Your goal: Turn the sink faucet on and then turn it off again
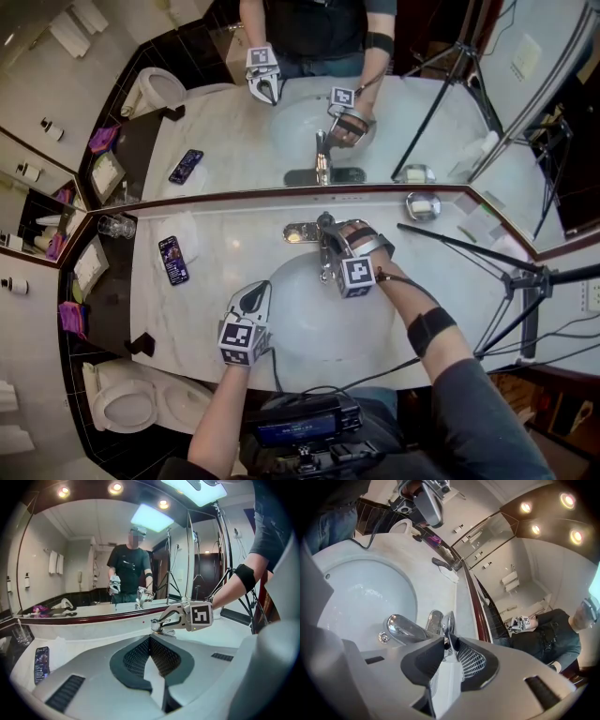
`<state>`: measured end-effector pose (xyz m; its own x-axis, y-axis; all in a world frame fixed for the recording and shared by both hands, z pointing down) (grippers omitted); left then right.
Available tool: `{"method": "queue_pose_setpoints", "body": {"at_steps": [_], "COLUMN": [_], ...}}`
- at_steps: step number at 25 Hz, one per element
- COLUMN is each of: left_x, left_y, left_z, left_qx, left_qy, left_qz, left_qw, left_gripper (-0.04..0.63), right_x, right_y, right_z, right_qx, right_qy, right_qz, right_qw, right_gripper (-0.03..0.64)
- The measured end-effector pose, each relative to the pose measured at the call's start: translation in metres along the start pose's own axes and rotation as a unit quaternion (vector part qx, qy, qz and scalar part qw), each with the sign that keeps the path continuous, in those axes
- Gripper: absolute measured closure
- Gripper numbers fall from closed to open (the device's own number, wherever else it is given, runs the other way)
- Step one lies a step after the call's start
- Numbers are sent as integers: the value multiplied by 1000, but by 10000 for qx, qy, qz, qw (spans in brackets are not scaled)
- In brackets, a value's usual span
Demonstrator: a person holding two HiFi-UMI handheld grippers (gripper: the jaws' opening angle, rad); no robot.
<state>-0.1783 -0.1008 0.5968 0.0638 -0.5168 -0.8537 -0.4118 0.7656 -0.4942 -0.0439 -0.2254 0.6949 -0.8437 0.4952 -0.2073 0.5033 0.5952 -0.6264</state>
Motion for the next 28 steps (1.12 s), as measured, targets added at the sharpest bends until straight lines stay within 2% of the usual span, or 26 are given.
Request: {"method": "queue_pose_setpoints", "body": {"at_steps": [4, 19, 28], "left_x": [-1, -4, -5], "left_y": [-4, -4, 7], "left_z": [6, 1, 5], "left_qx": [-135, -24, 2], "left_qy": [-16, 30, -15], "left_qz": [-57, -39, 0], "left_qw": [9999, 10000, 10000], "left_gripper": [591, 591, 591], "right_x": [4, 7, 4], "right_y": [3, 7, 8], "right_z": [-7, -18, -21], "right_qx": [-104, -168, -106], "right_qy": [102, 127, 438], "right_qz": [9, -23, -388], "right_qw": [9999, 9998, 9982], "right_gripper": [525, 523, 520]}}
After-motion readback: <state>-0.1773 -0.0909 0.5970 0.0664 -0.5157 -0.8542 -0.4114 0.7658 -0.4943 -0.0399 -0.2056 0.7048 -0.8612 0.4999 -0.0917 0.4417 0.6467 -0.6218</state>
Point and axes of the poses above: the fingertips, and each gripper's own axes: y backward along the fingers, z to its right, x out of its top, the point moved 1 cm from there along y, backward along the fingers, and after that the axes turned 10 degrees about y, right-handed, at the moved point
